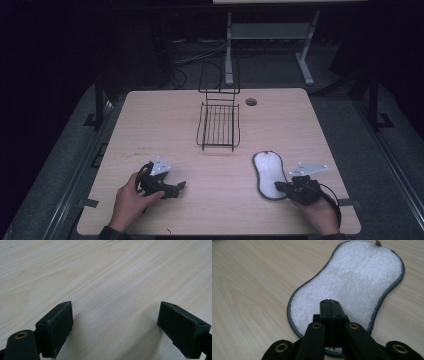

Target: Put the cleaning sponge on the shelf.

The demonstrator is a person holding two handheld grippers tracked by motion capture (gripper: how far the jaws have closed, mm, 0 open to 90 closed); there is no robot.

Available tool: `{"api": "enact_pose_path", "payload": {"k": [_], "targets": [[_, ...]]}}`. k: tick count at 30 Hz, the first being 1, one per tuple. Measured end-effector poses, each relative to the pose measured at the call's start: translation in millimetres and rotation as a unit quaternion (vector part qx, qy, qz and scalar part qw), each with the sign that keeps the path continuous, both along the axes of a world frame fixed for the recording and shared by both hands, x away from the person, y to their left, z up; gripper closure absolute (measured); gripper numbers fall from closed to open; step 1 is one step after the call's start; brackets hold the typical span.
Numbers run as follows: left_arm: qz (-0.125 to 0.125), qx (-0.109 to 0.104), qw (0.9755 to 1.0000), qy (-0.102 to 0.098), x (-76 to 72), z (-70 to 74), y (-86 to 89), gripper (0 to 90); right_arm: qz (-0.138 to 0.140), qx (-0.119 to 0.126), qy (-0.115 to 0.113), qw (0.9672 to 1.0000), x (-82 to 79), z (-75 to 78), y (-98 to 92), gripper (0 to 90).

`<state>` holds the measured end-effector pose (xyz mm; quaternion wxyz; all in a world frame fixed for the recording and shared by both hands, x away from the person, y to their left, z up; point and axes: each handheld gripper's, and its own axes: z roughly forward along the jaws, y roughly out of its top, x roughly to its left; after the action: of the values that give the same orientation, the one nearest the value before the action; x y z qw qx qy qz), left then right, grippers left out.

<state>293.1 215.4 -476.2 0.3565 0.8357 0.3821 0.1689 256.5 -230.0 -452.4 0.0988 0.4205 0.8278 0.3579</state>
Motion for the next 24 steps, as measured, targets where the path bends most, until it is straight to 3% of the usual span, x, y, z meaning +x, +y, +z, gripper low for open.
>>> {"api": "enact_pose_path", "payload": {"k": [12, 19, 24], "targets": [[0.000, 0.000, 1.0000, 0.000, 0.0, 0.0, 0.0, 12.3, -0.042, -0.007, -0.007, 0.9991, 5.4, -0.6, -30.5, 89.7], [0.000, 0.000, 1.0000, 0.000, 0.0, 0.0, 0.0, 12.2, -0.049, -0.003, -0.008, 0.9988, 7.1, -1.4, -40.2, 89.7], [0.000, 0.001, 1.0000, 0.000, 0.0, 0.1, 0.1, 12.2, -0.045, 0.005, -0.005, 0.9990, 7.4, 1.5, -39.8, 80.1]]}}
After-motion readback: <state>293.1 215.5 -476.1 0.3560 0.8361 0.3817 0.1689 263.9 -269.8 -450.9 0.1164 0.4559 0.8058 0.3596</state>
